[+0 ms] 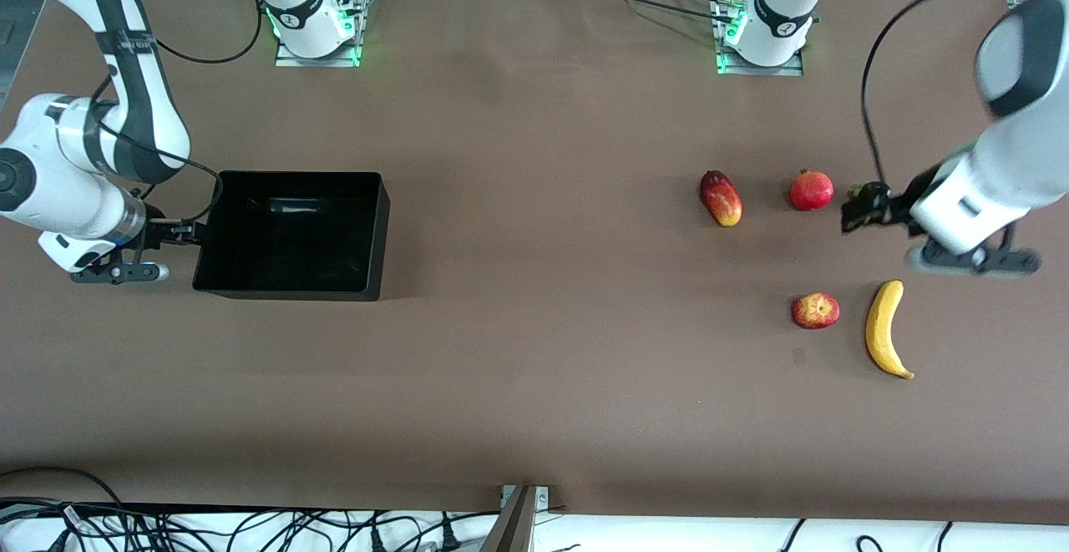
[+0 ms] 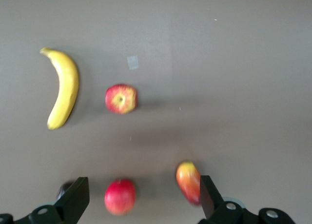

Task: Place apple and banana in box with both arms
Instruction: 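Reach the right gripper to the box while the left gripper reaches the apple, then push the box with the right gripper while the left gripper lifts the apple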

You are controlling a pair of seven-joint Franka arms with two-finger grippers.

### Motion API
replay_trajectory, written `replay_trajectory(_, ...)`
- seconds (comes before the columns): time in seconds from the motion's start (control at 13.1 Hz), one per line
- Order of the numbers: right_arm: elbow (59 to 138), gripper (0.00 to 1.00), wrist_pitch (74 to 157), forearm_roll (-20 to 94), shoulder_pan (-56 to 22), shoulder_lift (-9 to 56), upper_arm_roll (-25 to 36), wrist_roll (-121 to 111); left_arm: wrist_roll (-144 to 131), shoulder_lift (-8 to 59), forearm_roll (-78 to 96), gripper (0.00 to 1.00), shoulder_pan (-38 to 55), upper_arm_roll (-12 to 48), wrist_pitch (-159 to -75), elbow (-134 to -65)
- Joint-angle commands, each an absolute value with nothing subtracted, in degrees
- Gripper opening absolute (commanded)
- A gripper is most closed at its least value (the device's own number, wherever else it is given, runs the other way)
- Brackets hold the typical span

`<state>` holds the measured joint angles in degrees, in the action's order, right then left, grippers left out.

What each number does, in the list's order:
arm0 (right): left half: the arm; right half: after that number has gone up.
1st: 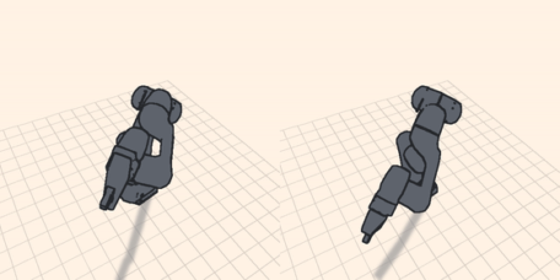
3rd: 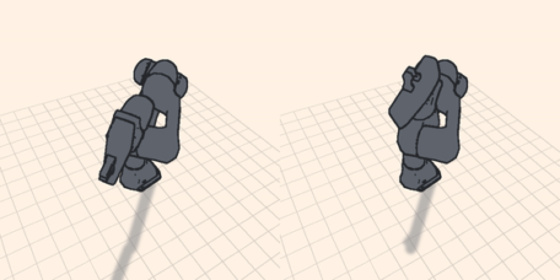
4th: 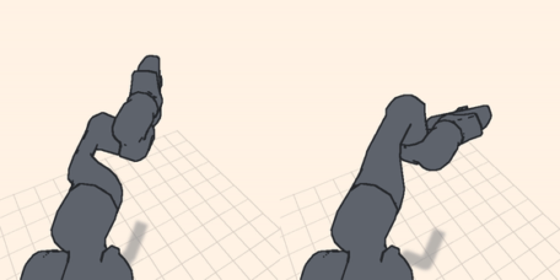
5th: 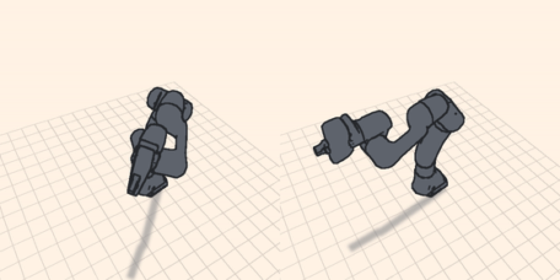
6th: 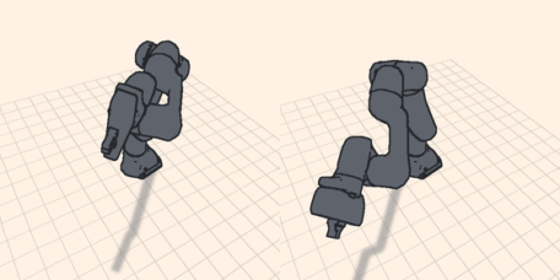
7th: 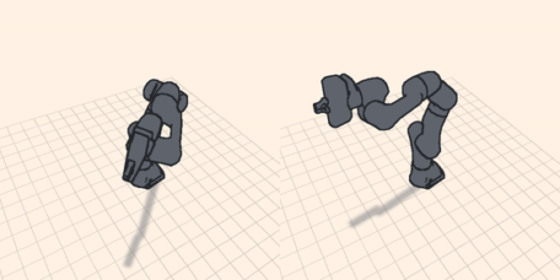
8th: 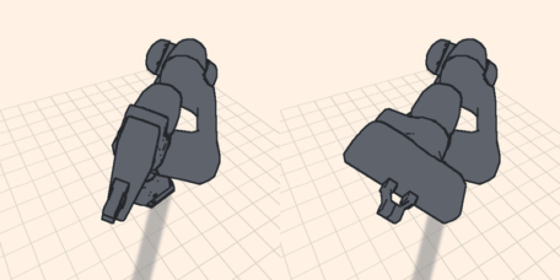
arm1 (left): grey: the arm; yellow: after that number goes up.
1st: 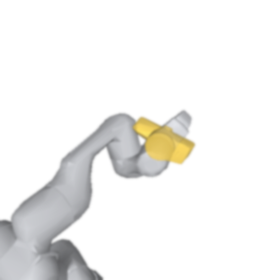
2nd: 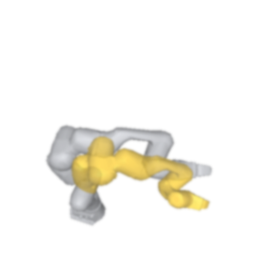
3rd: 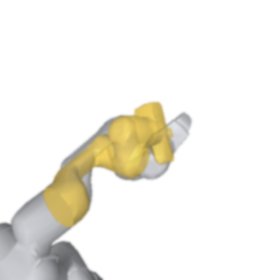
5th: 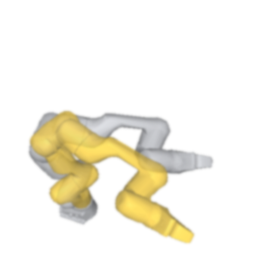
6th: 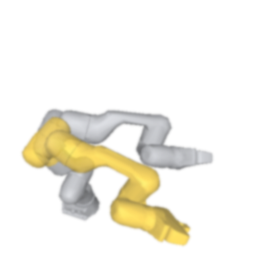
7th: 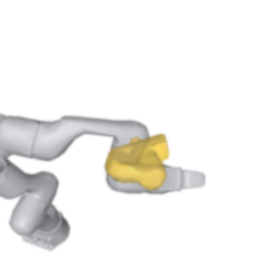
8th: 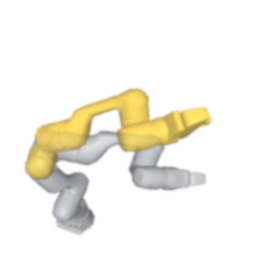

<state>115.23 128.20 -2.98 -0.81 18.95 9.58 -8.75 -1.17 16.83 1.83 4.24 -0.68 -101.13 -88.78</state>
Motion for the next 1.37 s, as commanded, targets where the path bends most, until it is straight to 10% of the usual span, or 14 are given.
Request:
replay_trajectory(0.0,119.7,0.98,131.7,-1.4,-0.4,18.2,9.6,-9.1,-0.5,21.9,1.5,1.00,3.8,-1.0,-106.9,-87.6)
replay_trajectory(0.53,123.0,0.00,131.1,-1.3,0.2,17.9,9.7,-9.6,8.5,28.6,1.4,1.00,0.1,-1.0,-119.8,-89.3)
replay_trajectory(1.29,111.3,0.00,122.4,1.3,-2.7,17.5,-0.1,-1.3,12.7,30.9,1.5,1.00,-1.8,-1.0,-150.4,-108.5)
